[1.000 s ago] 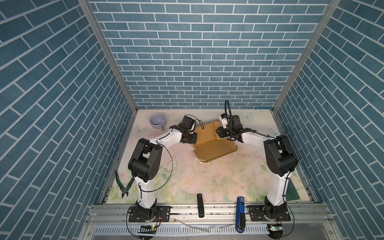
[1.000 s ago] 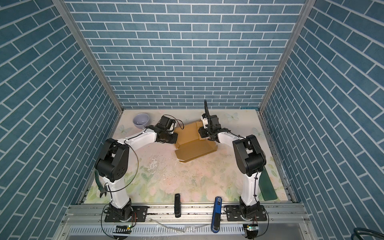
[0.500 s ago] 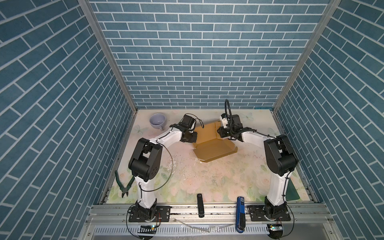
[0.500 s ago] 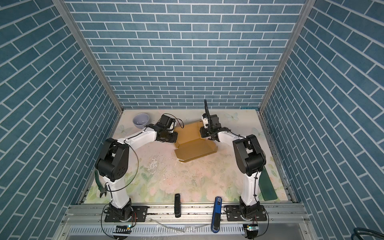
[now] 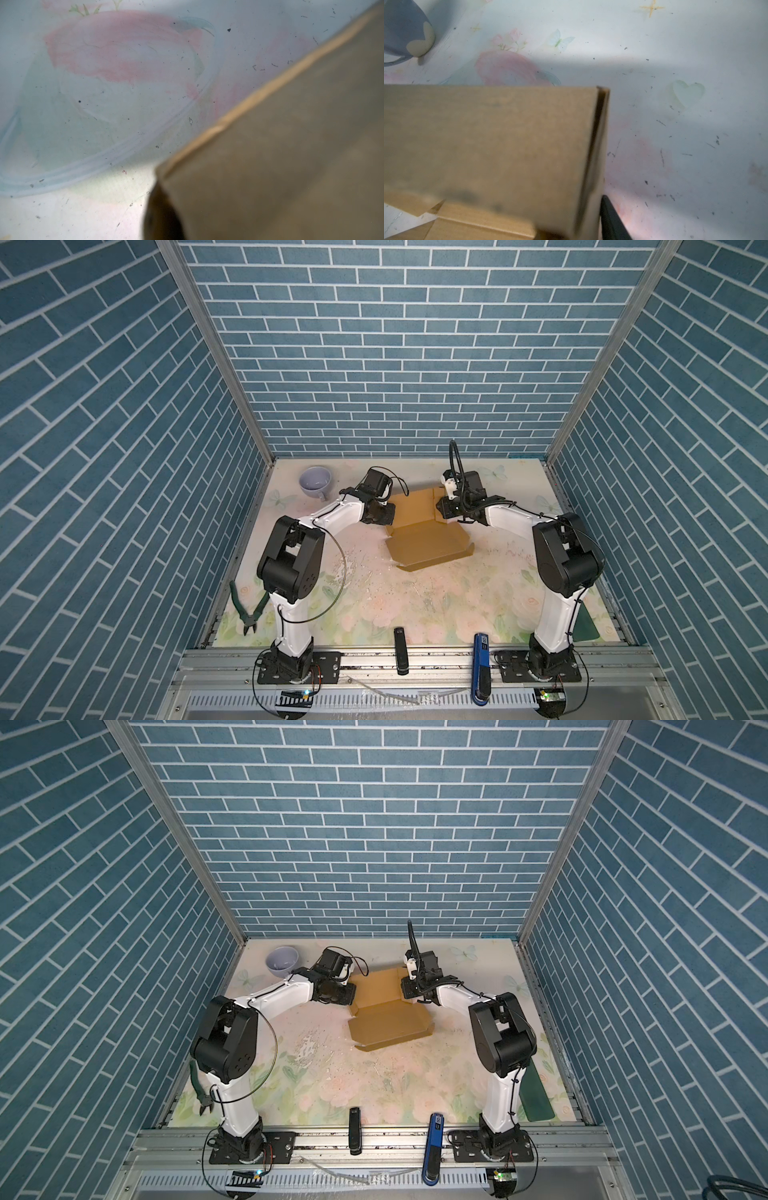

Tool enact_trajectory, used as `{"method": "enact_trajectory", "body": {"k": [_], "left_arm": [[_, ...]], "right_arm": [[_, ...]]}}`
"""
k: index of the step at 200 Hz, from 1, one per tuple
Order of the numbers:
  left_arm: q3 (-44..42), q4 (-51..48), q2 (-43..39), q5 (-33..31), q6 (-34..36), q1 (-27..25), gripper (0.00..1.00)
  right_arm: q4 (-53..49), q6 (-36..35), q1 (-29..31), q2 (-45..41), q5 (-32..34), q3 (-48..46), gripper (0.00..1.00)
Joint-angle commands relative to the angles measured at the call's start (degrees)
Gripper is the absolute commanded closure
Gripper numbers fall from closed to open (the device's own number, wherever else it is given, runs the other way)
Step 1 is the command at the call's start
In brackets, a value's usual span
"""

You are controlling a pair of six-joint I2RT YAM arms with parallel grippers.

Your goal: Fold the paper box

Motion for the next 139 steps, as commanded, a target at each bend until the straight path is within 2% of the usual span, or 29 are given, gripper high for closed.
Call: {"method": "enact_trajectory", "body": {"k": [1, 28, 75, 92, 139], "left_arm": [[-0.3, 4.2, -2.1, 5.9, 0.2, -1.2, 0.95], [-1.5, 5.0, -2.2, 6.3, -0.5, -1.2, 0.95], [-1.7, 5.0, -2.4, 6.0, -1.0, -1.1, 0.95], [-1.1, 4.4, -2.0, 5.7, -1.3, -1.2, 0.95], [1.8, 1.9, -0.3, 4.4, -3.3, -0.9, 0.94]], "right_arm": [[0.4, 1.9, 2.2, 0.4, 0.4, -1.3, 0.67], [2.6, 4.2, 2.7, 1.8, 2.7, -1.4, 0.7], [0.2, 4.0, 3.6, 3.5, 6.6, 0.3, 0.79], [-2.3, 2.7, 3.9, 3.6, 7.6, 1.2, 0.83], [-11.0, 0.0, 5.3, 4.3, 11.2, 5.6, 0.84]]}}
